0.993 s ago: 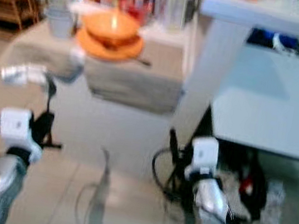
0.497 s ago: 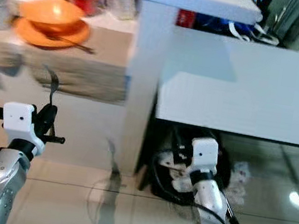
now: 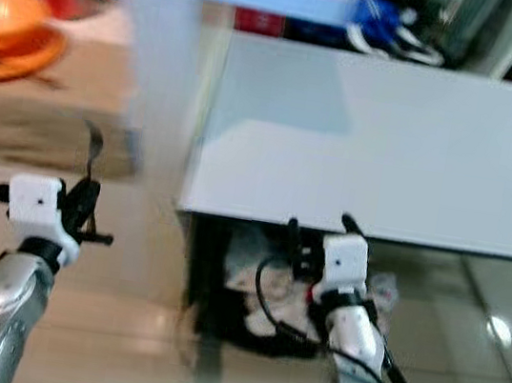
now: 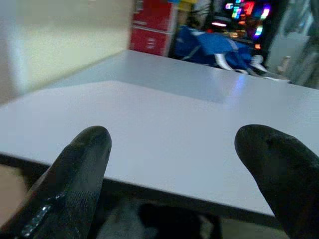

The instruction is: Setting the table

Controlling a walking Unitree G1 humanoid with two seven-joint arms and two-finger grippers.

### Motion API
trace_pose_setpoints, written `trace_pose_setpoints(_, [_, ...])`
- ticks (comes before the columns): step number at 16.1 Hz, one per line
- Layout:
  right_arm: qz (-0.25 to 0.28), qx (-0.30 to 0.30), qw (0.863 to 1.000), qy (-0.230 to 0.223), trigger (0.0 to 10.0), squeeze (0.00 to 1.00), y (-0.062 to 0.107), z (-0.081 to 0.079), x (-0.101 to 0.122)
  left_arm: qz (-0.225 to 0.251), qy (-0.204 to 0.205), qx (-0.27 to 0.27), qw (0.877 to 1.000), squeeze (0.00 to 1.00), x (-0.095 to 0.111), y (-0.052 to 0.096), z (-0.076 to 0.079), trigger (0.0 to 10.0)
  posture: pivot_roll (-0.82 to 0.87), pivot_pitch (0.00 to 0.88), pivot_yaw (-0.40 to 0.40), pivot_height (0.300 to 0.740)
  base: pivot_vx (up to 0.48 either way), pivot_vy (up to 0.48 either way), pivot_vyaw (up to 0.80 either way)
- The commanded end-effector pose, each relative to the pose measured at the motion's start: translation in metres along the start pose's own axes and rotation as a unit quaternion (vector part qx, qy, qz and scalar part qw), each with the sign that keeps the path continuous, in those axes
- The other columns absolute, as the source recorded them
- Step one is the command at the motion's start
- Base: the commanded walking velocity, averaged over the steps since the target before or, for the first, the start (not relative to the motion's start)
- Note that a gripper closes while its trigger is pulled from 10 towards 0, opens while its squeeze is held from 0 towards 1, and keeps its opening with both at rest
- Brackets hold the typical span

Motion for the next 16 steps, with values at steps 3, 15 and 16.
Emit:
trace_pose_setpoints(3, [0.002,-0.014,1.0,0.009,10.0,0.0,0.0,0.01,0.001,0.026,-0.004,-0.034,0.999,0.0,0.012,-0.001,0.02,0.0,-0.05,0.0,0.024,0.731,0.269,-0.394,0.0])
trace_pose_setpoints(15, [0.006,-0.011,1.0,0.009,10.0,0.0,-0.004,0.005,0.001,0.043,-0.019,-0.058,0.997,0.0,0.021,-0.008,0.03,0.0,-0.04,0.0,0.033,0.731,0.253,-0.405,0.0])
trace_pose_setpoints(16, [0.006,-0.011,1.0,0.009,10.0,0.0,-0.004,0.005,0.0,0.043,-0.019,-0.059,0.997,0.0,0.021,-0.008,0.03,0.0,-0.05,0.0,0.034,0.731,0.244,-0.409,0.0])
Point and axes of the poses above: a point about 5 cm out from each wrist's last joint towards the gripper, its own y axis pointing back from the gripper into the wrist, its own x axis along the axis of the wrist's last joint, z = x × y, the point moved 3 cm from there along -y, pointing out of the wrist towards the gripper, and after that the axes turned 1 degree about y, right-handed, at the moved point
